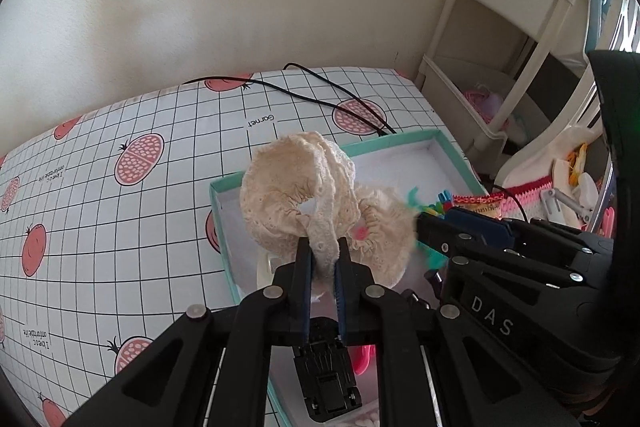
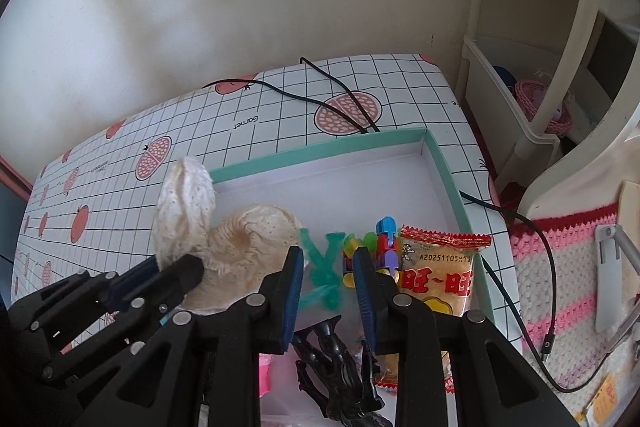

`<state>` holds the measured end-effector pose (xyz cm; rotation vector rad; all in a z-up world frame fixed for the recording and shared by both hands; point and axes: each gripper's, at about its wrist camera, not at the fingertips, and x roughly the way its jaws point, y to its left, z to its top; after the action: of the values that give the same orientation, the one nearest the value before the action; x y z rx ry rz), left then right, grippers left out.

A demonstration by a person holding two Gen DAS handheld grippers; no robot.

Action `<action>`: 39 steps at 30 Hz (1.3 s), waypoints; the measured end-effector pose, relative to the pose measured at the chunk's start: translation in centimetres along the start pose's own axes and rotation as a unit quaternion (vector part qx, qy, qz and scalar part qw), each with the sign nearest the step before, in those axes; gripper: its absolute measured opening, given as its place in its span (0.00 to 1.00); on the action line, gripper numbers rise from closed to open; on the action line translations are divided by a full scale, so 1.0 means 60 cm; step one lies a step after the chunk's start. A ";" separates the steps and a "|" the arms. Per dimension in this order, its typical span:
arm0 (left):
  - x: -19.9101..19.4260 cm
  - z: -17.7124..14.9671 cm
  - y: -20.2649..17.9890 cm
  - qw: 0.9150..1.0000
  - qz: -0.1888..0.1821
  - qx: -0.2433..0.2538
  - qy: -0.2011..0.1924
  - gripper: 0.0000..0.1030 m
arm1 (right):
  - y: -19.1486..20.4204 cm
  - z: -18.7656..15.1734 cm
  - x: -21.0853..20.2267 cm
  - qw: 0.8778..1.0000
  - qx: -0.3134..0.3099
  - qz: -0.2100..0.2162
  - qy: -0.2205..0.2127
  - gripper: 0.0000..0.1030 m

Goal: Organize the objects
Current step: 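Open both tools to drop the scrunchie and green toy into the tray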

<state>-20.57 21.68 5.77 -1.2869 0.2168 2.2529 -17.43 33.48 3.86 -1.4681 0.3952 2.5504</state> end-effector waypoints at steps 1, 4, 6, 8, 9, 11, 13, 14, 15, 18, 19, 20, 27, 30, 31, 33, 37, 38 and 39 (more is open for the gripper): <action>0.001 0.001 0.001 1.000 -0.001 -0.001 0.003 0.11 | 0.001 0.000 0.000 1.000 -0.001 0.000 0.000 0.28; 0.002 0.001 0.002 1.000 -0.002 -0.003 0.009 0.11 | 0.004 0.001 -0.003 1.000 -0.003 0.001 -0.003 0.28; 0.001 0.002 0.001 1.000 0.001 -0.001 0.008 0.12 | 0.005 0.002 -0.007 1.000 -0.004 0.001 -0.006 0.28; 0.001 0.003 0.001 1.000 -0.001 0.002 0.014 0.17 | 0.006 0.004 -0.011 1.000 -0.004 0.000 -0.009 0.28; 0.000 0.003 0.002 1.000 -0.001 0.002 0.015 0.20 | 0.005 0.005 -0.013 1.000 -0.003 0.001 -0.010 0.28; -0.003 0.004 0.003 1.000 -0.001 0.002 0.014 0.23 | 0.006 0.007 -0.017 1.000 -0.002 0.001 -0.013 0.28; -0.009 0.006 0.005 1.000 -0.003 0.001 0.010 0.27 | 0.007 0.009 -0.021 1.000 -0.002 0.002 -0.015 0.28; -0.011 0.007 0.006 1.000 -0.003 0.000 0.010 0.28 | 0.008 0.010 -0.023 1.000 -0.003 0.002 -0.017 0.28; -0.014 0.008 0.007 1.000 -0.003 0.000 0.008 0.28 | 0.008 0.011 -0.026 1.000 -0.003 0.002 -0.019 0.28; -0.024 0.010 0.009 1.000 0.000 0.000 0.002 0.28 | 0.010 0.014 -0.034 1.000 -0.004 0.004 -0.026 0.28; -0.027 0.010 0.010 1.000 0.000 -0.001 0.000 0.29 | 0.011 0.015 -0.036 1.000 -0.005 0.004 -0.027 0.28; -0.029 0.011 0.011 1.000 0.000 -0.002 -0.001 0.29 | 0.012 0.015 -0.038 1.000 -0.005 0.005 -0.028 0.28; -0.052 0.020 0.033 0.999 0.005 -0.022 -0.023 0.29 | 0.014 0.012 -0.035 1.000 -0.008 0.003 -0.026 0.28; -0.055 0.023 0.047 0.998 0.029 -0.033 -0.034 0.29 | 0.016 0.010 -0.030 1.000 -0.008 0.006 -0.023 0.30; -0.054 0.024 0.051 0.998 0.037 -0.036 -0.037 0.29 | 0.017 0.010 -0.028 1.000 -0.009 0.007 -0.022 0.34; -0.053 0.025 0.063 0.997 0.056 -0.046 -0.042 0.38 | 0.019 0.008 -0.026 1.000 -0.010 0.006 -0.022 0.42; -0.048 0.024 0.088 0.993 0.085 -0.068 -0.048 0.52 | 0.019 0.009 -0.025 1.000 -0.008 0.006 -0.025 0.56; -0.048 0.022 0.094 0.992 0.091 -0.073 -0.049 0.54 | 0.019 0.009 -0.026 1.000 -0.008 0.006 -0.027 0.58; -0.047 0.021 0.101 0.991 0.098 -0.081 -0.050 0.58 | 0.020 0.009 -0.026 1.000 -0.008 0.006 -0.028 0.61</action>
<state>-23.51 16.01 8.08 -1.2786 0.1314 2.5408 -17.42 32.50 5.64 -1.3997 0.3774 2.6045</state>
